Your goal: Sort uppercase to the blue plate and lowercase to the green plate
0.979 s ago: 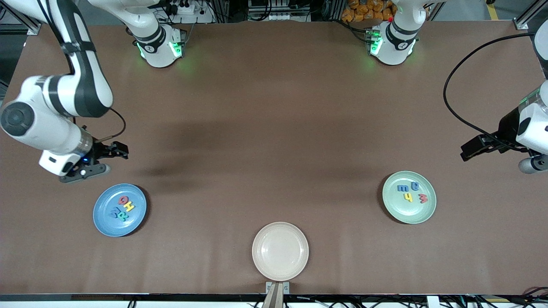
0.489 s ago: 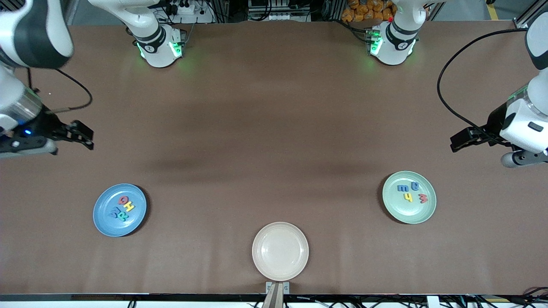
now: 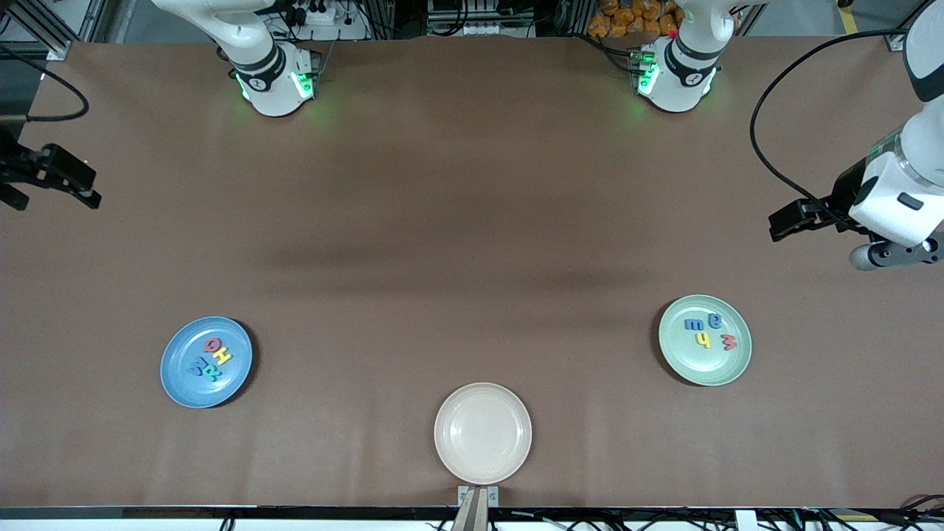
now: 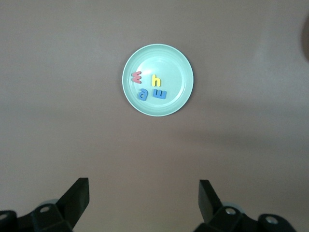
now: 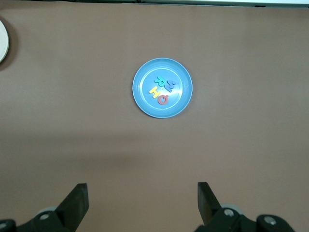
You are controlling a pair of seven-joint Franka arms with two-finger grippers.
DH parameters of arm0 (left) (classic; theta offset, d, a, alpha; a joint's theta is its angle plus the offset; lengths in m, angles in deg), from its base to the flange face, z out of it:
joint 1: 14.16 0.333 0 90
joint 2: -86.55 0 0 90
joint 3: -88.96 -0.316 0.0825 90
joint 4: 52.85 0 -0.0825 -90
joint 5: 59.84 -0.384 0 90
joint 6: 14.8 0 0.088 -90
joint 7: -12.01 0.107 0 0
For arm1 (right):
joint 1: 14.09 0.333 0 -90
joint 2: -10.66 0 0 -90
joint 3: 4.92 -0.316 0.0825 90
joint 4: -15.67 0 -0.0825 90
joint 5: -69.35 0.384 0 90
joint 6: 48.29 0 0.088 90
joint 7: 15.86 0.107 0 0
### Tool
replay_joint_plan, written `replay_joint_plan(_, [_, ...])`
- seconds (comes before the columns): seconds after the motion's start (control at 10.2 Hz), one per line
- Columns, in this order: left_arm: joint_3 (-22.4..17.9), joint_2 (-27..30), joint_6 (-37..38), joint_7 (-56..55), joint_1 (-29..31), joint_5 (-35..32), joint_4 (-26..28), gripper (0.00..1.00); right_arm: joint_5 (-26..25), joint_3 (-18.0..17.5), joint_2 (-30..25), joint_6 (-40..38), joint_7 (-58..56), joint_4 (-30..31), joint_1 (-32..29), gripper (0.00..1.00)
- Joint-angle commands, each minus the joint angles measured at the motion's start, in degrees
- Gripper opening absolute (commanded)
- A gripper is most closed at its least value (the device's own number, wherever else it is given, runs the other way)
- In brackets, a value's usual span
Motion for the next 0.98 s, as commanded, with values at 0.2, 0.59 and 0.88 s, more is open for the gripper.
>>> replay_joint_plan(0.2, [0.04, 2.95, 3.13, 2.38, 0.37, 0.63, 0.33, 1.0, 2.95, 0.04, 0.74, -3.06, 1.25, -2.77, -0.72, 1.0])
replay_joint_plan(0.59, [0.39, 2.95, 3.14, 2.47, 0.37, 1.06, 0.24, 1.0, 1.64, 0.04, 0.74, -2.88, 1.24, -2.77, -0.72, 1.0])
replay_joint_plan(0.88, [0.39, 3.04, 3.23, 2.38, 0.19, 1.41, -0.19, 1.0, 0.32, 0.04, 0.74, -2.36, 1.15, -2.77, -0.72, 1.0])
